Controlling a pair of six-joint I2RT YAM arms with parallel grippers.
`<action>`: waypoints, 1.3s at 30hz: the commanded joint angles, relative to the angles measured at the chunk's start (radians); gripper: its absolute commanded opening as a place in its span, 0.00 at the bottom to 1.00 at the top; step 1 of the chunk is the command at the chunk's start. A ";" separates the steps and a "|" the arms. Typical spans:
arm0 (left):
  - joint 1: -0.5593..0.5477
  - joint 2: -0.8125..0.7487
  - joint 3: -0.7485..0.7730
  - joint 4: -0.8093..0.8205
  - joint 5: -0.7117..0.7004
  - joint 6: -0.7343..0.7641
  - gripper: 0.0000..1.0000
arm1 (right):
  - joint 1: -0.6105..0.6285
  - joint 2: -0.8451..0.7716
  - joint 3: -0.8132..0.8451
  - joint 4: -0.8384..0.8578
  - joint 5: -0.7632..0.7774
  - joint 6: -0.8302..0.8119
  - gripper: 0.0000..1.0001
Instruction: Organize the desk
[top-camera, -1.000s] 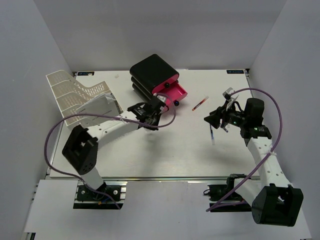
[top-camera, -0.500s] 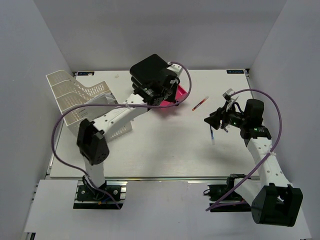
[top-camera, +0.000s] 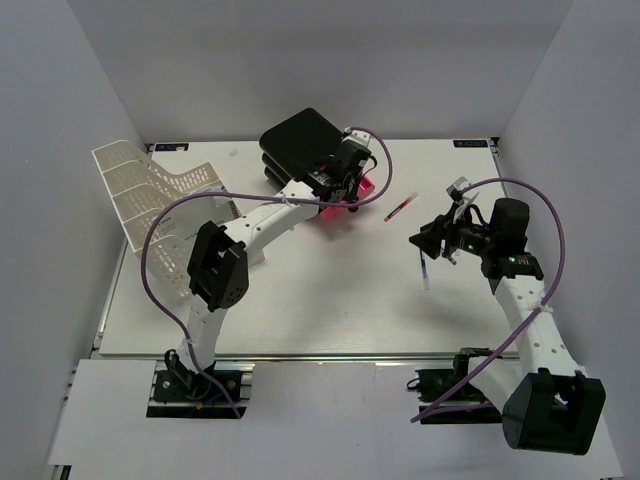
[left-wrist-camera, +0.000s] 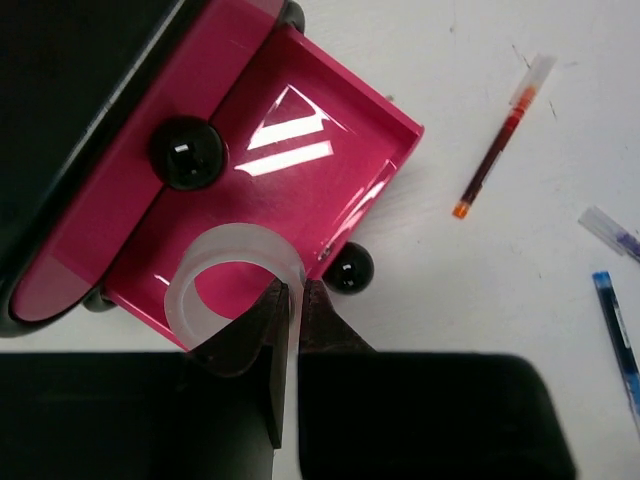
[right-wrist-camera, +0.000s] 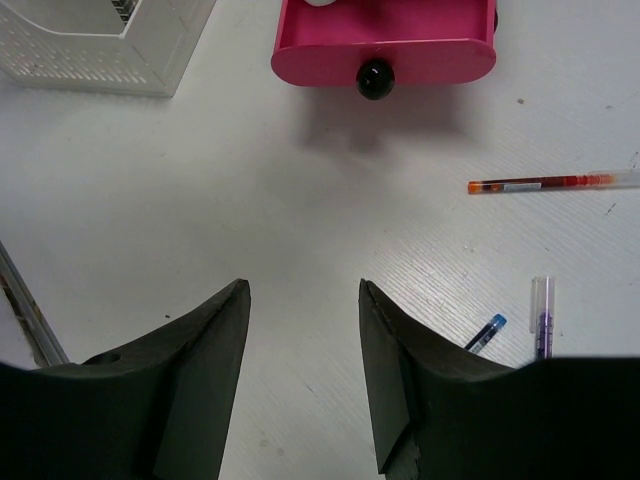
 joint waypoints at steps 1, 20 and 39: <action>0.008 0.010 0.072 -0.015 -0.066 0.002 0.00 | -0.007 -0.019 -0.001 0.019 -0.009 -0.008 0.53; 0.008 0.047 0.089 -0.026 -0.117 0.004 0.43 | -0.036 -0.021 -0.004 0.020 -0.021 -0.004 0.54; 0.017 -0.675 -0.717 0.289 0.427 0.139 0.03 | 0.009 -0.044 -0.101 0.045 -0.106 -0.280 0.00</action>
